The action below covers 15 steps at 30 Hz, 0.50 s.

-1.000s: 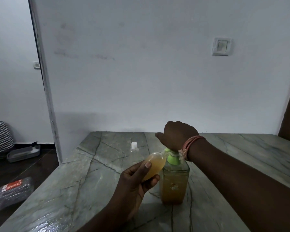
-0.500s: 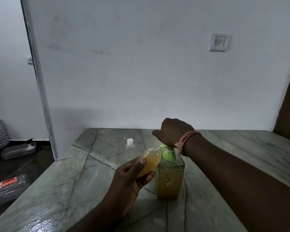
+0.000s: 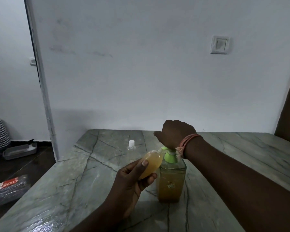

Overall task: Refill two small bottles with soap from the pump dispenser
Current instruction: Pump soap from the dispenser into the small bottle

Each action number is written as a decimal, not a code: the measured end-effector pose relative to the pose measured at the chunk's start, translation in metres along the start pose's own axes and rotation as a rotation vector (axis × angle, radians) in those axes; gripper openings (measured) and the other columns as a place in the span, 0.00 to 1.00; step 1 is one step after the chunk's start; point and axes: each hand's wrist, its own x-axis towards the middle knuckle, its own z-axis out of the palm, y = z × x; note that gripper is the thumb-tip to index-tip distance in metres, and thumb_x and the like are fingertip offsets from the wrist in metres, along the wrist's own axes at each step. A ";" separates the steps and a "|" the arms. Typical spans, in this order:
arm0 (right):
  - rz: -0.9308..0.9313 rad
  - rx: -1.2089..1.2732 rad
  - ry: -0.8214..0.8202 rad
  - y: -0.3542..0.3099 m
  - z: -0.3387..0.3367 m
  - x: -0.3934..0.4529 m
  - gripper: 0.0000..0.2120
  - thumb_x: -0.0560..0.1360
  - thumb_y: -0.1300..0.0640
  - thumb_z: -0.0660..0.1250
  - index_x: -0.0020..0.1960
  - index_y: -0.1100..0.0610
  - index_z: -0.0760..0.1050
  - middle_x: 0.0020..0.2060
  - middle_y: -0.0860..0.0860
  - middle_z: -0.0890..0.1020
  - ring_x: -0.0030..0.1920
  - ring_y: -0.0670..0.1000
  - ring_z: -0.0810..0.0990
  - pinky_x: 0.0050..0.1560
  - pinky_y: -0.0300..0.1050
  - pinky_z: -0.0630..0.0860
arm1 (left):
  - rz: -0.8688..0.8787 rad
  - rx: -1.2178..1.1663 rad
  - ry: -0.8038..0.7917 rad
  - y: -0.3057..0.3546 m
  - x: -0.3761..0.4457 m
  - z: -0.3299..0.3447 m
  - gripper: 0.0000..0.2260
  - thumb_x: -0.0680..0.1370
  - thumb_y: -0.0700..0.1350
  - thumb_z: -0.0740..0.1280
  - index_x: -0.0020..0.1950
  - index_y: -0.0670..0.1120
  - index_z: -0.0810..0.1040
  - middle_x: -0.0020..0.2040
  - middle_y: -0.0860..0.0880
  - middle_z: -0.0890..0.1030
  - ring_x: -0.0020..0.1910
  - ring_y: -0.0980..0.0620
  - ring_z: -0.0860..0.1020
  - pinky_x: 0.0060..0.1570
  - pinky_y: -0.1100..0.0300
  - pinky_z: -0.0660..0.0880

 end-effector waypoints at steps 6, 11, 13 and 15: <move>0.018 0.031 0.019 -0.003 0.006 -0.003 0.24 0.76 0.34 0.57 0.34 0.53 0.66 0.33 0.49 0.73 0.39 0.54 0.76 0.41 0.45 0.69 | 0.006 0.006 -0.004 -0.003 0.005 -0.005 0.14 0.69 0.43 0.72 0.52 0.40 0.86 0.45 0.43 0.87 0.41 0.45 0.84 0.38 0.59 0.81; 0.069 0.074 -0.010 0.001 0.005 -0.007 0.24 0.76 0.33 0.58 0.33 0.51 0.66 0.32 0.48 0.73 0.38 0.54 0.75 0.41 0.45 0.69 | -0.006 0.018 -0.013 -0.002 0.004 -0.002 0.11 0.70 0.43 0.71 0.50 0.42 0.87 0.46 0.41 0.86 0.41 0.45 0.84 0.39 0.59 0.82; 0.055 0.057 -0.018 0.000 0.003 -0.007 0.23 0.76 0.34 0.58 0.34 0.52 0.67 0.37 0.50 0.78 0.40 0.54 0.75 0.42 0.45 0.69 | -0.005 0.021 0.005 -0.001 0.001 0.000 0.10 0.70 0.42 0.71 0.49 0.43 0.87 0.47 0.41 0.86 0.41 0.45 0.84 0.38 0.59 0.82; 0.026 0.006 -0.025 -0.001 -0.002 -0.004 0.22 0.76 0.34 0.58 0.40 0.53 0.71 0.45 0.52 0.81 0.44 0.55 0.77 0.44 0.45 0.69 | -0.006 0.018 0.006 0.000 -0.001 0.002 0.08 0.71 0.42 0.71 0.47 0.44 0.88 0.46 0.42 0.86 0.40 0.45 0.85 0.37 0.59 0.82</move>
